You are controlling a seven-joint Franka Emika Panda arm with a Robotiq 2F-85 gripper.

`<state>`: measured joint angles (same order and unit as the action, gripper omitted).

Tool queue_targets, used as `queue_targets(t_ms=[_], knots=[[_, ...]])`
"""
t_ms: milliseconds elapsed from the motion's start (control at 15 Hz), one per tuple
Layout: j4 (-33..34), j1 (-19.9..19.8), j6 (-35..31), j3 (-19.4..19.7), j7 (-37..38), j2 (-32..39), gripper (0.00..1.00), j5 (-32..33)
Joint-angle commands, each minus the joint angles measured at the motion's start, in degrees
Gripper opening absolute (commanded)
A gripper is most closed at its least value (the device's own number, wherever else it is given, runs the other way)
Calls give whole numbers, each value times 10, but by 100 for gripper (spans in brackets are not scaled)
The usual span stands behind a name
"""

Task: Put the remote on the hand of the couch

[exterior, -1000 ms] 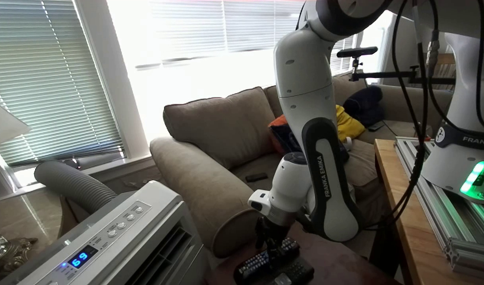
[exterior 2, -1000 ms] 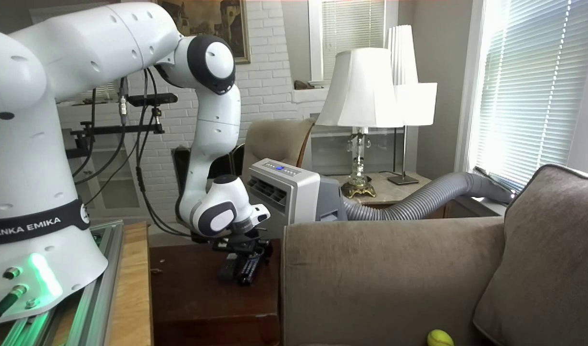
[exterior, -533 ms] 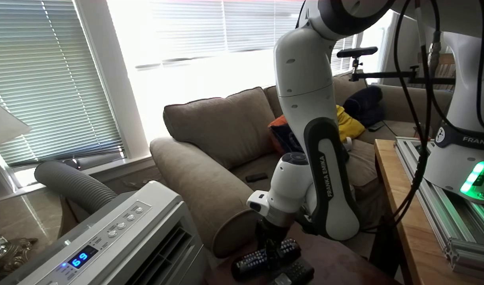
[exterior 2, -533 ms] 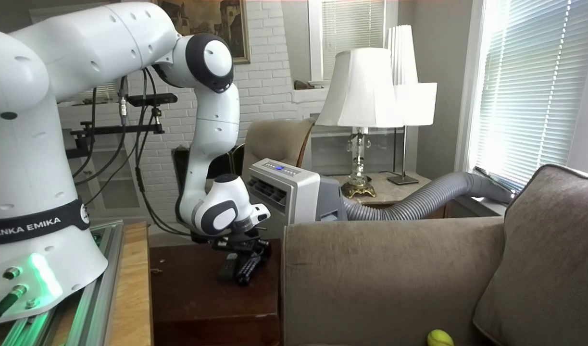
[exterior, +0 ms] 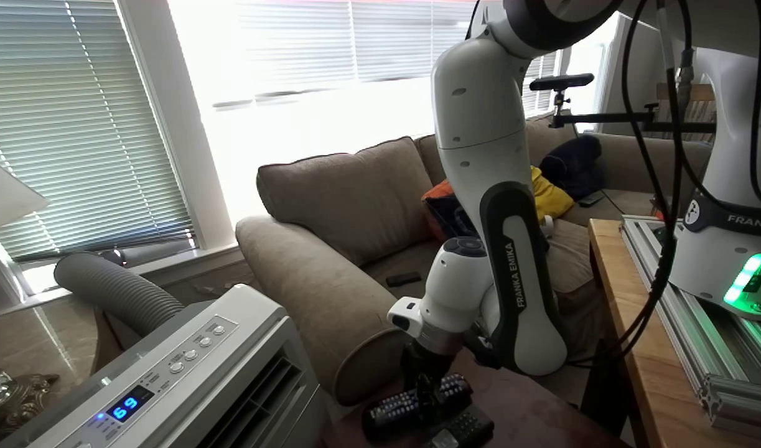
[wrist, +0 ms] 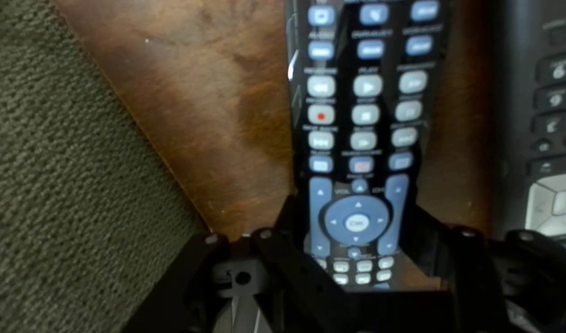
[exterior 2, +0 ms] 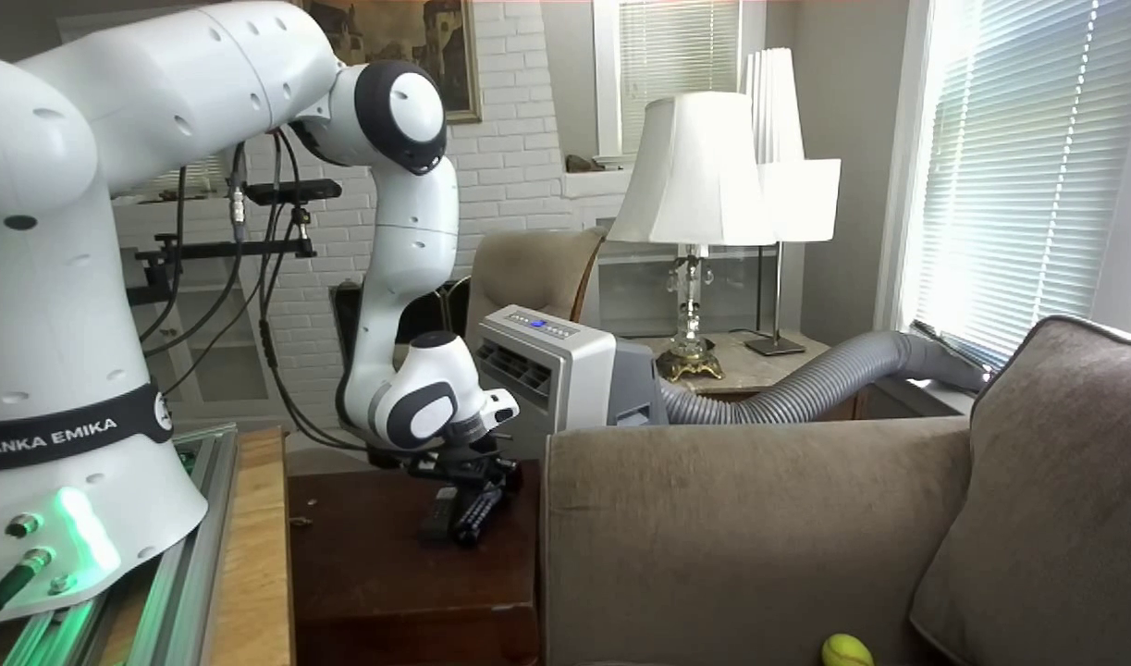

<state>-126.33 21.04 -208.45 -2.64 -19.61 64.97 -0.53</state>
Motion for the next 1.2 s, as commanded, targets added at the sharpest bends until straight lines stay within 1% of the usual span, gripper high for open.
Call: queue_targets(t_ms=[0, 200, 400, 600, 733, 1000, 1133], knots=[[-55, -5, 11, 3, 23, -62, 27, 38], [-76, -8, 31, 3, 18, -100, 27, 53], [-86, -6, 68, 6, 16, -145, 27, 60], [-76, -14, 121, 4, 18, -190, 27, 69], [-70, -26, 150, -4, 20, -222, 27, 78], [-62, -46, 176, -14, 23, -276, 27, 89], [-59, -52, 197, -8, 20, -295, 27, 94]])
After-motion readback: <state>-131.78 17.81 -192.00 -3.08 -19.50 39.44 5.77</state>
